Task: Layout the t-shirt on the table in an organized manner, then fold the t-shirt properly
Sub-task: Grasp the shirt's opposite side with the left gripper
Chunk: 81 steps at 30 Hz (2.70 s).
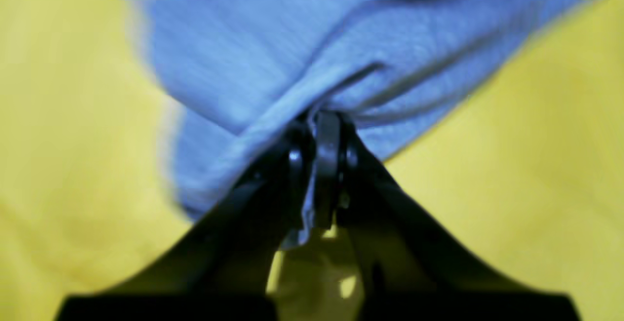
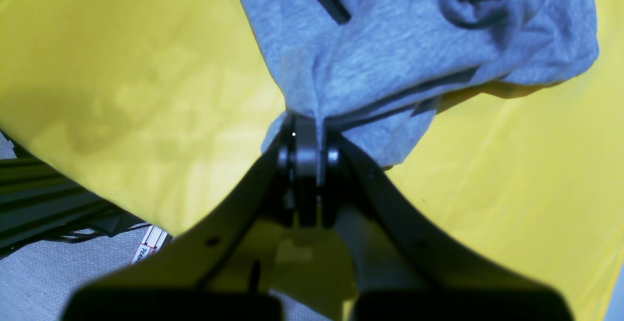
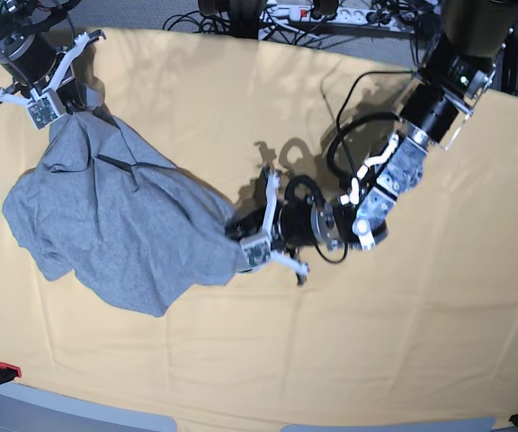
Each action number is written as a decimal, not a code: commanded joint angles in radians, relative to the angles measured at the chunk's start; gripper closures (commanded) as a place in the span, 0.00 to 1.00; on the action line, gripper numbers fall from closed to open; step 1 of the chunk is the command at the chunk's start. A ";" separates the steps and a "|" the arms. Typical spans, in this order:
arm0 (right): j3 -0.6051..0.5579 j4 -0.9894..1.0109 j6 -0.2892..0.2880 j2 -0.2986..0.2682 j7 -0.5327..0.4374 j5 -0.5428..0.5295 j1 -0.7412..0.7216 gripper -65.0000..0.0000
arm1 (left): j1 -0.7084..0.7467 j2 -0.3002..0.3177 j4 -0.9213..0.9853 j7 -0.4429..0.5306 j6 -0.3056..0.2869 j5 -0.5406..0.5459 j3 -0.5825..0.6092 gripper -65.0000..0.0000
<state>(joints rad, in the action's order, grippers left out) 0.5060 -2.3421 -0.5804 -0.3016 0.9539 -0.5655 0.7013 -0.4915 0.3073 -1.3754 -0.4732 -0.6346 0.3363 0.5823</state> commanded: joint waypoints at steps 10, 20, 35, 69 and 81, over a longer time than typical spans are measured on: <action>0.006 -0.014 0.000 -0.009 -0.019 -0.011 0.005 1.00 | -0.208 -0.010 -0.017 0.028 0.044 0.042 -0.011 1.00; 0.006 -0.014 -0.007 -0.001 -0.019 -0.011 0.005 1.00 | -0.232 -0.026 0.053 0.113 0.328 -0.077 -0.010 1.00; 0.006 -0.014 0.140 0.008 -0.060 0.239 0.005 1.00 | -0.333 -0.022 0.106 0.077 0.035 -0.017 -0.010 1.00; 0.006 -0.014 0.143 0.038 -0.105 0.274 0.005 1.00 | -0.513 -0.253 0.555 -0.140 -0.013 0.314 -0.011 0.42; 0.006 -0.014 0.143 0.038 -0.131 0.275 0.000 1.00 | -0.514 -0.249 0.555 -0.919 -0.064 1.080 -0.010 0.51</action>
<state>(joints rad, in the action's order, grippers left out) 0.5060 -2.3421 -0.4408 -0.2531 0.8452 -0.2871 0.6983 -0.9611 0.0639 -0.8062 -1.4128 -0.6922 1.3922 0.5812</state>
